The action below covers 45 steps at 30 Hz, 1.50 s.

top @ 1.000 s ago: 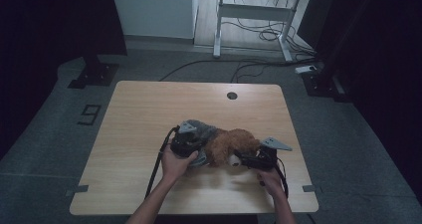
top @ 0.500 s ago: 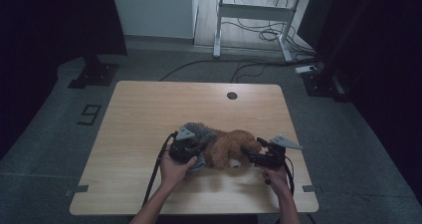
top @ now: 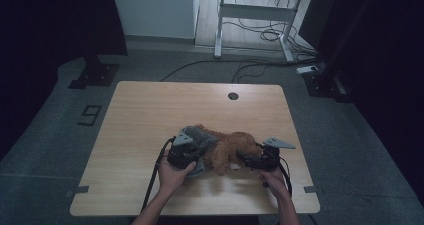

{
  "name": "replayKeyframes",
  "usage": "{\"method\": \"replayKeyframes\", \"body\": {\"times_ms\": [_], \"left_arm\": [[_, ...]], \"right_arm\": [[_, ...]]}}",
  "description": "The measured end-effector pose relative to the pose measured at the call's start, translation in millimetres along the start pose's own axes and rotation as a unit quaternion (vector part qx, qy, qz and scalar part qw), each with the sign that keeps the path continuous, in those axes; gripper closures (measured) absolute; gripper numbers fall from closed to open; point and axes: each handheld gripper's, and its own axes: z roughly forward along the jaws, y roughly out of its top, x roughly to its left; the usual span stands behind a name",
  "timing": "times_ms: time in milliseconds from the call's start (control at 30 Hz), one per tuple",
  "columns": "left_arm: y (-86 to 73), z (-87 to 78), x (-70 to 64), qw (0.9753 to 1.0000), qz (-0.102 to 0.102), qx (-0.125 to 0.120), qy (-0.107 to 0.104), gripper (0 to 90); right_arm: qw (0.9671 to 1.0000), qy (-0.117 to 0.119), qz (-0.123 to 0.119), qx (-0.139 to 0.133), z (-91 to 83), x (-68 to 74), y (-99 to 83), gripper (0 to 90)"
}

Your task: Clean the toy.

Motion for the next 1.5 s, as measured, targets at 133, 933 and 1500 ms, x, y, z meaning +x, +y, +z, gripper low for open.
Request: {"method": "replayKeyframes", "body": {"times_ms": [133,933,1500], "left_arm": [[-2.8,-4.3,-0.5,1.0,-0.004,-0.001,0.0,81.8],[45.9,58.0,-34.5,0.9979,0.011,0.052,-0.037,81.7],[-16.0,-39.5,48.6,0.9928,-0.025,0.059,0.102,81.6]], "right_arm": [[0.9998,0.003,-0.017,0.011,1.0,2.4,-3.2,21.5],[0.9981,-0.046,-0.041,-0.001,13.6,19.0,-7.2,39.6],[0.9995,-0.024,-0.021,-0.005,11.2,10.7,-9.2,38.7]]}}
